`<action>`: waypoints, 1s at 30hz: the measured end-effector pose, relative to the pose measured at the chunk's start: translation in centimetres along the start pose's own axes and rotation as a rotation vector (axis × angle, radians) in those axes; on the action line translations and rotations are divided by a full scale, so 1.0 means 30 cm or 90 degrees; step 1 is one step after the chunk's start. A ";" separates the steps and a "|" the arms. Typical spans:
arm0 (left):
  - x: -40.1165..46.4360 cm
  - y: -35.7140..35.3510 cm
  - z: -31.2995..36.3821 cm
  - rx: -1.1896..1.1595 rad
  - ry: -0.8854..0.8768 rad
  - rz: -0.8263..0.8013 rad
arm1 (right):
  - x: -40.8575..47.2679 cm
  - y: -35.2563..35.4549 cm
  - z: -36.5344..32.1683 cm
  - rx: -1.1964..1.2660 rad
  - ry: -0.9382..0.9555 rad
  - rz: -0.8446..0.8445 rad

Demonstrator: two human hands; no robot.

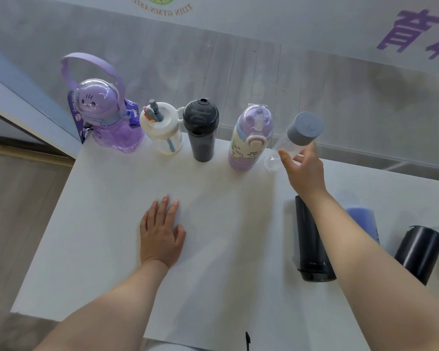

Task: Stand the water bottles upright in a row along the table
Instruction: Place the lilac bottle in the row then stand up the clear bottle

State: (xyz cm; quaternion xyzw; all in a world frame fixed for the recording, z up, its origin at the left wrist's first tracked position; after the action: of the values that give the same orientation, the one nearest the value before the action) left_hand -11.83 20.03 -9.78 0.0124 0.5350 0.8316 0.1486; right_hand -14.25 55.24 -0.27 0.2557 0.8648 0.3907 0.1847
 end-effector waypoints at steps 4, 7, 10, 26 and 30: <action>-0.001 0.003 0.004 -0.002 0.002 0.003 | 0.021 -0.010 -0.005 0.000 -0.001 -0.002; 0.001 0.002 0.003 -0.005 0.001 -0.001 | 0.023 -0.015 -0.007 0.007 -0.007 -0.003; 0.001 0.003 0.001 -0.010 -0.002 -0.004 | 0.023 -0.019 -0.006 0.008 -0.012 -0.005; -0.003 0.018 -0.005 -0.039 -0.002 -0.033 | -0.291 0.099 0.140 -0.094 -0.033 -0.035; -0.004 0.019 -0.023 -0.072 -0.011 -0.027 | -0.424 0.113 0.229 -0.119 -0.047 -0.073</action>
State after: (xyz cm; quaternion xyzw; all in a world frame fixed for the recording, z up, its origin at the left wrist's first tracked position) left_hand -11.98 19.17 -9.55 -0.0002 0.4860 0.8570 0.1711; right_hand 0.53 53.68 -0.43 0.2017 0.8302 0.4491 0.2614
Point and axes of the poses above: each hand's wrist, its own x-axis towards the middle knuckle, its own y-axis out of the back of the hand, z = x × y, the point moved 1 cm from there along x, towards the middle knuckle, and after that the axes turned 10 degrees about -x, right-handed, at the moved point
